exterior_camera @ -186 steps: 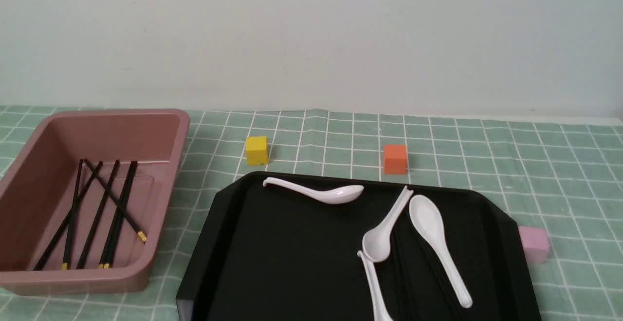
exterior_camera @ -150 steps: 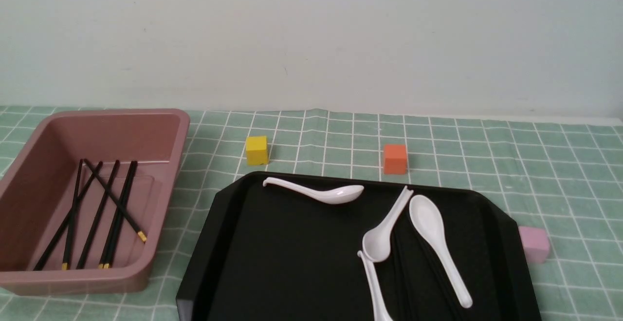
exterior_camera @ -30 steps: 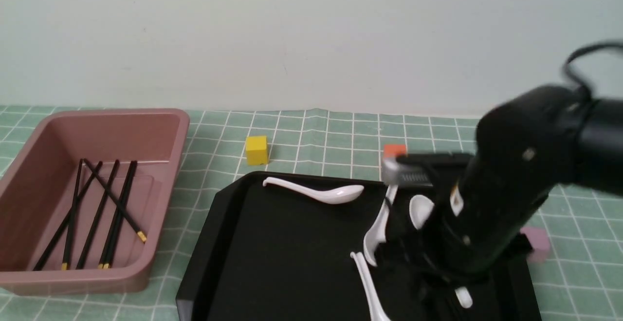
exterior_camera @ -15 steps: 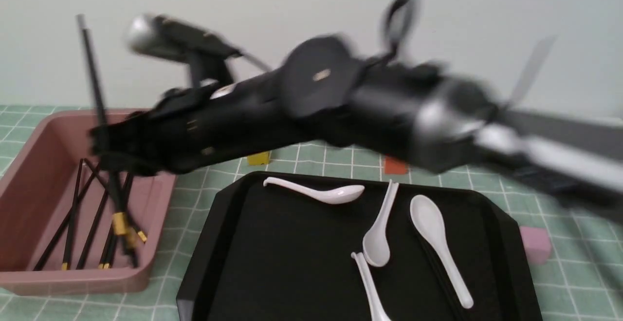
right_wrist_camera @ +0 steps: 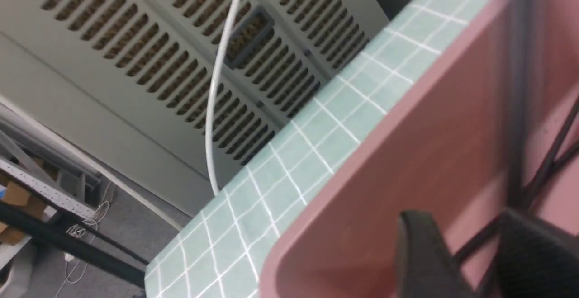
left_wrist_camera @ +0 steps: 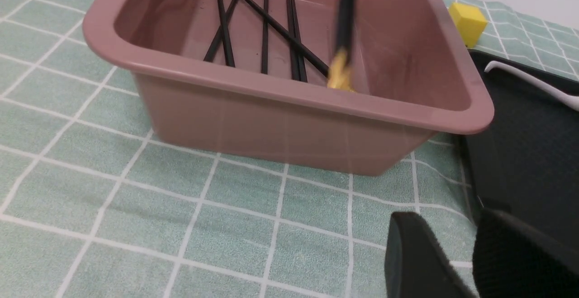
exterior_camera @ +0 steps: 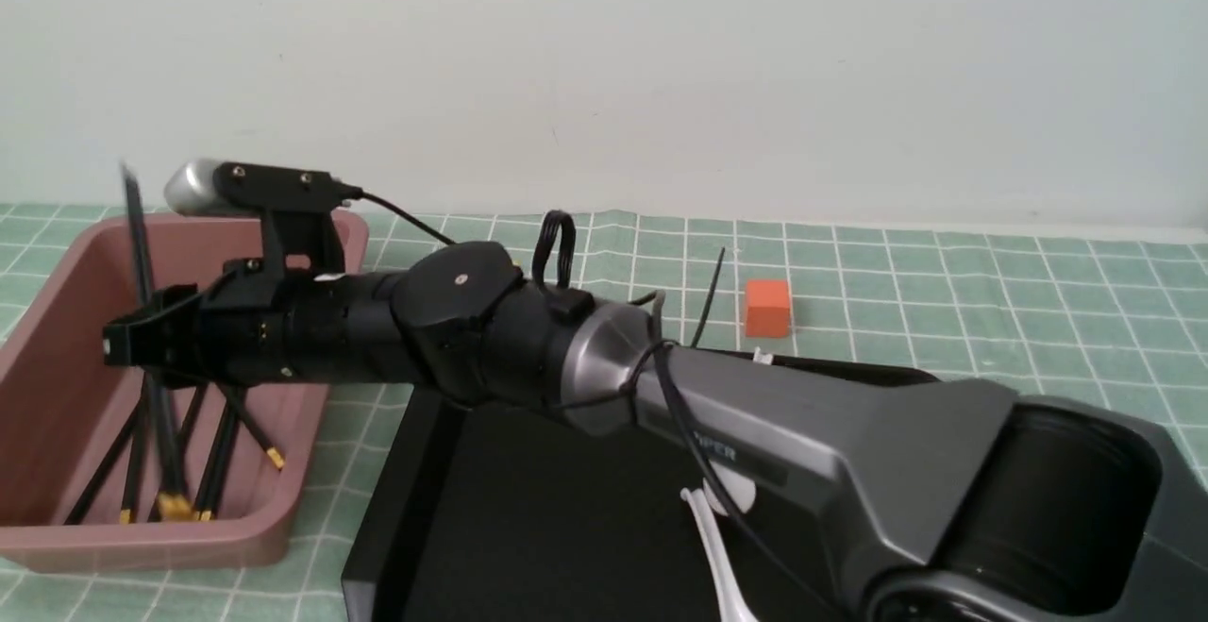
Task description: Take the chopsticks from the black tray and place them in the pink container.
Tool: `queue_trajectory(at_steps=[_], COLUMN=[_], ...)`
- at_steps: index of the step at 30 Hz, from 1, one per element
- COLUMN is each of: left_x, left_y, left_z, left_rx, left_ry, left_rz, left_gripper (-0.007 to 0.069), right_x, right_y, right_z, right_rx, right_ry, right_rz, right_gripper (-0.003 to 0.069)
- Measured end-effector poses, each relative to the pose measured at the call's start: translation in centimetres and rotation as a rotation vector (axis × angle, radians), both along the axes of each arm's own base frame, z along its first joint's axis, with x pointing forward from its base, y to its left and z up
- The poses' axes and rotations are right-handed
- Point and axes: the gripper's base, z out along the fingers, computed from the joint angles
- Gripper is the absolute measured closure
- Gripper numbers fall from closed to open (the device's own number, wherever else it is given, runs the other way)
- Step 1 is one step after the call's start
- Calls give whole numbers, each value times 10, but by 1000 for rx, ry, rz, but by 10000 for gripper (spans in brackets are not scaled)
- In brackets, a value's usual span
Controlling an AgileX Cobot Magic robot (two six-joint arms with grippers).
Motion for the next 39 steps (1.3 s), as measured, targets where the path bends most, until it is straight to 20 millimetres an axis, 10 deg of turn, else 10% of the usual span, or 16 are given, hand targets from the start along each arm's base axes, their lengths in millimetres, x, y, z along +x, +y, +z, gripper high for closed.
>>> queue_trajectory(at_steps=[6, 14, 20, 25, 31, 39], left_x=[0, 0, 0, 0, 0, 0], left_y=[0, 0, 0, 0, 0, 0], left_z=[0, 0, 0, 0, 0, 0], left_rx=[0, 0, 0, 0, 0, 0], left_ry=[0, 0, 2, 2, 2, 2], left_rz=[0, 0, 0, 0, 0, 0], left_gripper=[406, 403, 403, 403, 403, 396], right_x=[-8, -40, -88, -134, -220, -274], right_y=[-22, -121, -202, -268, -353, -402], right_z=[42, 159, 249, 276, 240, 101], right_rx=[-8, -230, -426, -577, -608, -323], right_ry=[14, -28, -157, -209, -284, -451], right_rz=[212, 510, 253, 2, -173, -385], right_gripper=[368, 661, 668, 664, 663, 659])
